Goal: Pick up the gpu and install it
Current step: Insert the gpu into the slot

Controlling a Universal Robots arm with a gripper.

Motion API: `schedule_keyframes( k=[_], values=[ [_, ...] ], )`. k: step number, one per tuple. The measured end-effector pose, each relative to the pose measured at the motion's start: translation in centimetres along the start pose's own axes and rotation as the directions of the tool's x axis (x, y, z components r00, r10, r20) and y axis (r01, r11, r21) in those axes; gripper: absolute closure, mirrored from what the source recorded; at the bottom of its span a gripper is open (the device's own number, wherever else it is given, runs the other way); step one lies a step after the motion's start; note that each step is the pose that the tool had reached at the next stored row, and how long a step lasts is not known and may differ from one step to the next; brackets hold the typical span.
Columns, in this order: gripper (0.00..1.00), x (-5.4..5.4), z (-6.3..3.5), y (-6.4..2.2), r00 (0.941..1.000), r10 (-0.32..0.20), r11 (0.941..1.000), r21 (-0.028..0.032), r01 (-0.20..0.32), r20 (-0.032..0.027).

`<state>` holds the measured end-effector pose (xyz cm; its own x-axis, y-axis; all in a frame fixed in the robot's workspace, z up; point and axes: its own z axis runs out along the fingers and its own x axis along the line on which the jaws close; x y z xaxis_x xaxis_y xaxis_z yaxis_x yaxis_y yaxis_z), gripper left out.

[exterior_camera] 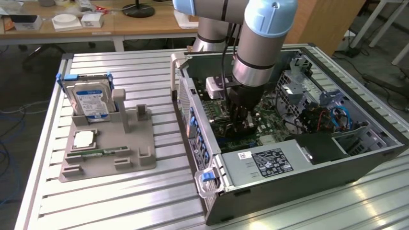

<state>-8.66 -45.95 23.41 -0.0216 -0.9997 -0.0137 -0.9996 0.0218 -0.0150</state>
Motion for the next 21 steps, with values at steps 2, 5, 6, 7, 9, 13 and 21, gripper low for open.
schedule_keyframes(
  k=[2, 5, 6, 7, 9, 13, 21],
  values=[
    [0.73, 0.00, 0.00, 0.00, 1.0000, 0.000, 1.0000, 0.0000, 0.000, 0.0000],
    [0.73, 0.00, 0.00, 0.00, 1.0000, 0.000, 1.0000, 0.0000, 0.000, 0.0000],
    [0.73, 0.00, 0.00, 0.00, 1.0000, 0.000, 1.0000, 0.0000, 0.000, 0.0000],
    [0.73, 0.00, 0.00, 0.00, 1.0000, 0.000, 1.0000, 0.0000, 0.000, 0.0000],
    [0.73, 0.00, 0.00, 0.00, 1.0000, 0.000, 1.0000, 0.0000, 0.000, 0.0000],
    [0.73, 0.00, 0.00, 0.00, 1.0000, 0.000, 1.0000, 0.0000, 0.000, 0.0000],
    [0.66, 0.00, 0.00, 0.00, 1.0000, 0.000, 1.0000, 0.0000, 0.000, 0.0001]
  ],
)
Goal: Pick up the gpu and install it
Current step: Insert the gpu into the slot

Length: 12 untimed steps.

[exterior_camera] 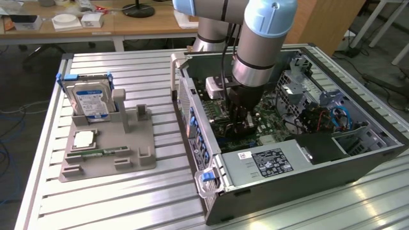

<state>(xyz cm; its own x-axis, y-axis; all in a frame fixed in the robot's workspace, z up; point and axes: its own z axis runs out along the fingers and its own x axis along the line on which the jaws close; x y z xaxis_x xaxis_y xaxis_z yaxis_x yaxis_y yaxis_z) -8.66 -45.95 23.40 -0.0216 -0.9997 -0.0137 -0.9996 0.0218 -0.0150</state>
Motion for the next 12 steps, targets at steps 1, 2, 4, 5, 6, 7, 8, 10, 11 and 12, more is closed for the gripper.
schedule_keyframes(
  k=[1, 2, 4, 5, 6, 7, 8, 10, 11, 12],
  values=[
    [0.66, 0.0, -0.03, 0.00, 1.0000, 0.000, 1.0000, -0.0001, 0.000, -0.0002],
    [0.66, 0.0, -0.12, 0.00, 1.0000, 0.000, 1.0000, -0.0001, 0.000, -0.0004],
    [0.66, 0.0, -0.31, -0.01, 1.0000, 0.000, 1.0000, 0.0000, 0.000, -0.0001],
    [0.66, 0.0, -0.44, 0.00, 1.0000, 0.000, 1.0000, -0.0001, 0.000, -0.0001],
    [0.66, 0.0, -0.59, -0.01, 1.0000, 0.000, 1.0000, 0.0000, 0.000, -0.0001],
    [0.66, 0.0, -0.74, -0.01, 1.0000, 0.000, 1.0000, 0.0000, 0.000, -0.0001],
    [0.66, 0.0, -0.89, -0.01, 1.0000, 0.000, 1.0000, 0.0000, 0.000, 0.0001],
    [0.66, 0.0, -1.17, -0.02, 1.0000, 0.000, 1.0000, 0.0000, 0.000, 0.0000],
    [0.66, 0.0, -1.27, -0.02, 1.0000, 0.000, 1.0000, 0.0000, 0.000, 0.0000],
    [0.66, 0.0, -1.34, -0.02, 1.0000, 0.000, 1.0000, 0.0000, 0.000, 0.0000]
  ],
)
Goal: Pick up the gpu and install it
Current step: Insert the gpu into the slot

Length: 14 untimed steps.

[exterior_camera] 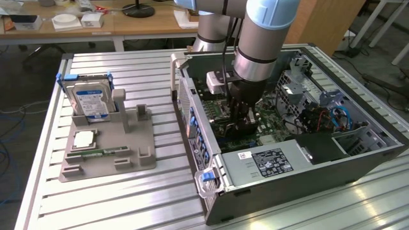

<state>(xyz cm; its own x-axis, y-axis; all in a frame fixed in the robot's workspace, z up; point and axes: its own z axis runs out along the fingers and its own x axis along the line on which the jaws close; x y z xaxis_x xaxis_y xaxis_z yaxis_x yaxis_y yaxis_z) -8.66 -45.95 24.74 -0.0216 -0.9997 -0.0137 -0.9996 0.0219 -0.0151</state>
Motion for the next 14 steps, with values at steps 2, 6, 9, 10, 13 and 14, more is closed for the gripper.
schedule_keyframes(
  k=[2, 6, 9, 10, 13, 14],
  values=[
    [0.66, 0.0, -0.11, 0.00, 1.0000, 0.000, 1.0000, 0.0002, 0.000, 0.0000],
    [0.66, 0.0, -0.47, -0.01, 1.0000, 0.000, 1.0000, 0.0012, 0.000, 0.0000],
    [0.66, 0.0, -0.85, -0.02, 1.0000, 0.000, 1.0000, 0.0023, 0.000, 0.0000],
    [0.66, 0.0, -0.97, -0.02, 1.0000, 0.000, 1.0000, 0.0026, 0.000, 0.0001],
    [0.66, 0.0, -1.36, -0.02, 1.0000, 0.000, 1.0000, 0.0038, 0.000, 0.0001],
    [0.66, 0.0, -1.52, -0.02, 1.0000, 0.000, 1.0000, 0.0042, 0.000, 0.0001]
  ],
)
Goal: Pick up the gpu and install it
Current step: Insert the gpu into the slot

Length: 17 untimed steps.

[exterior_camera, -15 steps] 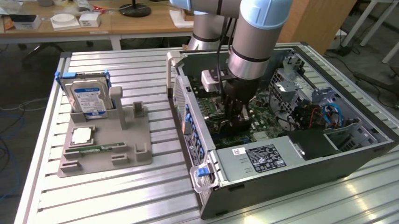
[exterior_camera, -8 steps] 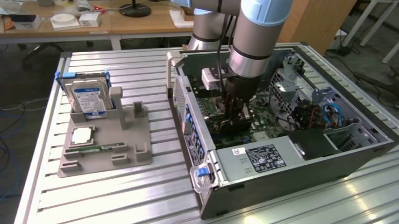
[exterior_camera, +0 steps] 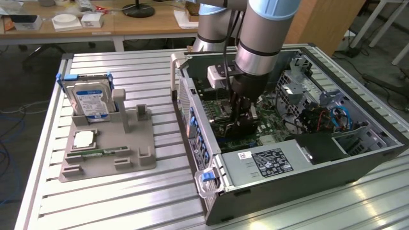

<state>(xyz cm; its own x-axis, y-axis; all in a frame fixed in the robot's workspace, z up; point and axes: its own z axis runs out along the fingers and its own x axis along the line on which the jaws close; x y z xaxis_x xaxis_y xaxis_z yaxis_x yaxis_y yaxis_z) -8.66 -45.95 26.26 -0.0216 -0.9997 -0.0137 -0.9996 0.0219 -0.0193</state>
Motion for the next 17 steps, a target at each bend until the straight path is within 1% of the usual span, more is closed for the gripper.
schedule_keyframes(
  k=[6, 11, 13, 14, 15, 17],
  values=[
    [0.66, -0.01, -0.75, -0.02, 1.0000, 0.000, 1.0000, 0.0019, 0.000, 0.0001],
    [0.66, -0.01, -0.75, -0.02, 1.0000, 0.000, 1.0000, 0.0020, 0.000, 0.0001],
    [0.67, -0.01, -0.75, -0.01, 1.0000, 0.000, 1.0000, 0.0020, 0.000, 0.0003],
    [0.74, -0.01, -0.76, -0.01, 1.0000, 0.000, 1.0000, 0.0020, 0.000, 0.0004],
    [0.74, -0.02, -0.75, -0.01, 1.0000, 0.000, 1.0000, 0.0020, 0.000, 0.0005],
    [0.86, -0.01, -0.76, -0.01, 1.0000, 0.000, 1.0000, 0.0020, 0.000, 0.0008]
  ],
)
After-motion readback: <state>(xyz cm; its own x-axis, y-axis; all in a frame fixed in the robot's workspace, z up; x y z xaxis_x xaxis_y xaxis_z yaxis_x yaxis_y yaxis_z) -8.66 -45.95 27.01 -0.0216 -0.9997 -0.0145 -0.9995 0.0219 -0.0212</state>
